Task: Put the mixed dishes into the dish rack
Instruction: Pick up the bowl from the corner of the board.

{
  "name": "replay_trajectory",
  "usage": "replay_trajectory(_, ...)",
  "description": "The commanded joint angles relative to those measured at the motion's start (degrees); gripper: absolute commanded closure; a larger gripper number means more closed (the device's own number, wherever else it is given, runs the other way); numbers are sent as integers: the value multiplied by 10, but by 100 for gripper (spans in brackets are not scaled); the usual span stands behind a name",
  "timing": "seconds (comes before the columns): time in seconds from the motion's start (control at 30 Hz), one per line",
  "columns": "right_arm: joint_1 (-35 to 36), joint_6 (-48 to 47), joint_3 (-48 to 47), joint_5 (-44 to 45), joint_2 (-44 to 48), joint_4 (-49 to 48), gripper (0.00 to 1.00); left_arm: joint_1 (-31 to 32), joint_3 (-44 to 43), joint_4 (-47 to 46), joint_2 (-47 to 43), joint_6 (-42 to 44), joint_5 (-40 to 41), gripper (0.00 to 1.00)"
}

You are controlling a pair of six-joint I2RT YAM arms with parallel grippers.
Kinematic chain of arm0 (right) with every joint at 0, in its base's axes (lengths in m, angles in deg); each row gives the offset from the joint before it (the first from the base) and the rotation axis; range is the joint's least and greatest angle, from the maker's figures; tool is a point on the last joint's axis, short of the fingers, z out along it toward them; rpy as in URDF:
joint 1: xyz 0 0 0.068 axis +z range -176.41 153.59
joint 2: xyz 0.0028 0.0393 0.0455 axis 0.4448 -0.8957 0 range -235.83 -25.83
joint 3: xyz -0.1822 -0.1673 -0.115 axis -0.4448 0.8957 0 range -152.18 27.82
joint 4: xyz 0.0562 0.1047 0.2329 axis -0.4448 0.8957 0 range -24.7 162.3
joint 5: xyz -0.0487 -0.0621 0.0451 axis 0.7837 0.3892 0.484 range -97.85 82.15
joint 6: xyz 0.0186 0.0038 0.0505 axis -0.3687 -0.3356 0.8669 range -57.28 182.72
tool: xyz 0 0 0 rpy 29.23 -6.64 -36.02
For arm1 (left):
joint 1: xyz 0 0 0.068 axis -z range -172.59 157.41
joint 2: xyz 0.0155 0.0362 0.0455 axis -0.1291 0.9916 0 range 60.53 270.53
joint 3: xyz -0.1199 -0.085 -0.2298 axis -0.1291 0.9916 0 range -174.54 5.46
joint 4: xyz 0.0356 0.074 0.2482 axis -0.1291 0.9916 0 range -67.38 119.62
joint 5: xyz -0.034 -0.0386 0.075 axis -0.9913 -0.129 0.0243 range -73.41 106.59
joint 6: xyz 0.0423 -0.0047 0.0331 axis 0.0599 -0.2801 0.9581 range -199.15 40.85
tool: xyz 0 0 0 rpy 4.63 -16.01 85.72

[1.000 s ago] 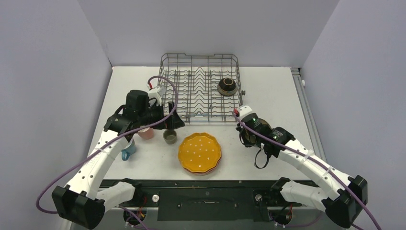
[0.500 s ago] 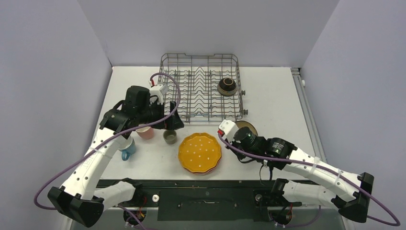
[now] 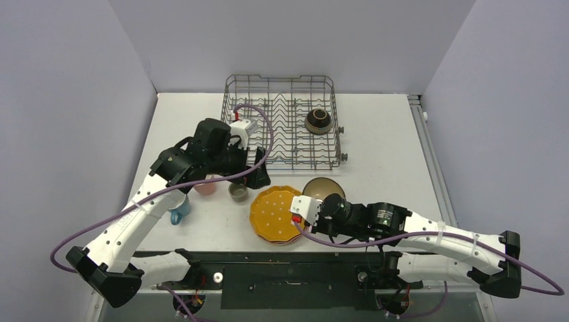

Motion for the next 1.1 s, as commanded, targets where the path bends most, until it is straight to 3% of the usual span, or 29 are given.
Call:
replay_trajectory(0.0, 27, -77, -29, 1, -13, -44, 100, 19, -36, 4, 11, 12, 18, 4)
replay_trajectory(0.6, 80, -187, -97, -43, -97, 24, 100, 143, -87, 19, 88, 21, 96, 4)
replay_trajectory(1.07, 90, -211, -138, -50, -122, 56, 100, 177, -92, 29, 141, 37, 102, 4)
